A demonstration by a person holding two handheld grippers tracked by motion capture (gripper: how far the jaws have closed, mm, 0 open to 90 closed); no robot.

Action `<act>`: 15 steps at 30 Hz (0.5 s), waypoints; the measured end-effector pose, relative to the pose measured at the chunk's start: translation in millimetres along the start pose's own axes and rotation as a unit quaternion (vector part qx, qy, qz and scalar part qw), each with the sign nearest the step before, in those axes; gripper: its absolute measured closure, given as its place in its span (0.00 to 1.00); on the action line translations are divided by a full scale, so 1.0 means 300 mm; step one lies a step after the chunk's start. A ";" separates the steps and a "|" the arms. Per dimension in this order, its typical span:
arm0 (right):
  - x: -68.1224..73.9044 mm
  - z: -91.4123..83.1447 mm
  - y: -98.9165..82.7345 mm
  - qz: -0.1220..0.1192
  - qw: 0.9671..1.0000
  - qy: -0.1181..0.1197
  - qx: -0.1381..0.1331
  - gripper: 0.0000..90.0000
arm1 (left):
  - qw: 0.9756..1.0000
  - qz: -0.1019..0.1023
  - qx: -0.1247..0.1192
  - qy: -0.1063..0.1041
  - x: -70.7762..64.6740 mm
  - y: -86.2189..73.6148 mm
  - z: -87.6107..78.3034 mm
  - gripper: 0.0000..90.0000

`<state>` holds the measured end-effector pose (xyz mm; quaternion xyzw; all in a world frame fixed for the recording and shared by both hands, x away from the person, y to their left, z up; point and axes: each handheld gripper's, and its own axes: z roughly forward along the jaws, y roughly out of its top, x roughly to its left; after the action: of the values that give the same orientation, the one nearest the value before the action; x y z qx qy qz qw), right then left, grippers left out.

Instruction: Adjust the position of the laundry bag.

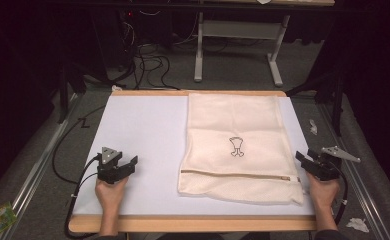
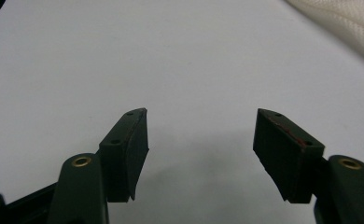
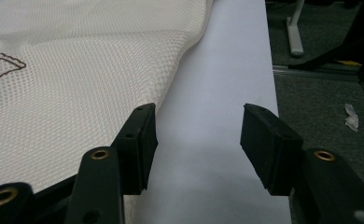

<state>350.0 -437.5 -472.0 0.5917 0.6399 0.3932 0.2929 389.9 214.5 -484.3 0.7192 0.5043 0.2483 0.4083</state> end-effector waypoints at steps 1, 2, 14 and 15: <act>-0.001 0.000 0.000 0.003 1.000 0.000 0.000 0.51 | 1.000 0.006 0.003 0.001 -0.004 0.001 0.002 0.40; -0.002 0.000 0.000 0.005 1.000 0.001 0.000 0.50 | 1.000 0.011 0.007 0.001 -0.008 0.002 0.004 0.40; 0.004 0.001 0.000 0.000 1.000 -0.003 0.004 0.49 | 1.000 0.011 -0.001 -0.009 -0.005 0.000 -0.002 0.40; 0.005 0.001 0.001 0.000 1.000 -0.003 0.005 0.49 | 1.000 0.010 -0.001 -0.011 -0.004 0.000 -0.001 0.40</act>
<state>350.1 -435.9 -471.9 0.5944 0.6410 0.3879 0.2921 389.3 213.6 -484.2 0.7265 0.4924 0.2447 0.4122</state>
